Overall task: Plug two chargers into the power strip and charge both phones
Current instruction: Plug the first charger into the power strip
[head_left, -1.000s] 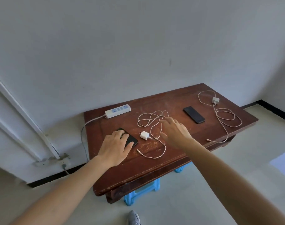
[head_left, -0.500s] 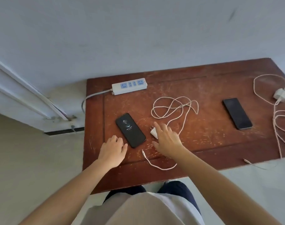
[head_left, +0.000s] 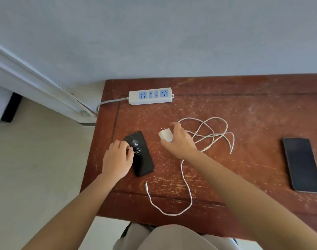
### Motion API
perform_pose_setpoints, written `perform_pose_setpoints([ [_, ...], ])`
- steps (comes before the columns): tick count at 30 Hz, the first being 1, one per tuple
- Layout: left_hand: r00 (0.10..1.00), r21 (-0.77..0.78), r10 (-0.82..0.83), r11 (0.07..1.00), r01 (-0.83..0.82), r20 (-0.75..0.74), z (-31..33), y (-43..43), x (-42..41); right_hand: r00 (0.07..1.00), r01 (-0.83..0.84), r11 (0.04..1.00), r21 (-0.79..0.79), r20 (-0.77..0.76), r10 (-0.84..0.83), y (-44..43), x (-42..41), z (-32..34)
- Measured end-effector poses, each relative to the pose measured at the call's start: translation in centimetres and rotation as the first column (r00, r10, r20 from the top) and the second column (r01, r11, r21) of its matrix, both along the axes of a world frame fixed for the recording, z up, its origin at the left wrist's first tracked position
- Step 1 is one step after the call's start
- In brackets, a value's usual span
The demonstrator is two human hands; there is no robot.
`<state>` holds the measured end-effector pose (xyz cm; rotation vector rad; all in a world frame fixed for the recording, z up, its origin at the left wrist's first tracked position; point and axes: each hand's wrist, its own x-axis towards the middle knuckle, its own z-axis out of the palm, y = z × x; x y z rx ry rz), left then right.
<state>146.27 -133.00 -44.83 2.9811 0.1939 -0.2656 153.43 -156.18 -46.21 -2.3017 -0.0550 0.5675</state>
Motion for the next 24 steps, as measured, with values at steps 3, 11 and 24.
perform_pose_setpoints([
  [3,0.995,0.031,-0.091,0.996,0.089,0.045,0.3,-0.1,3.7,0.998,0.062,0.996,0.066,-0.009,-0.062,0.3,2.3,0.9],
  [11,0.961,0.147,-0.276,0.951,0.271,0.016,-2.1,3.3,15.2,0.979,0.165,0.984,0.064,0.112,-0.172,1.7,7.3,2.2],
  [24,0.952,-0.093,-0.252,0.958,0.270,0.175,-9.1,6.8,15.6,0.925,-0.087,0.991,-0.105,0.360,0.119,8.1,11.7,1.2],
])
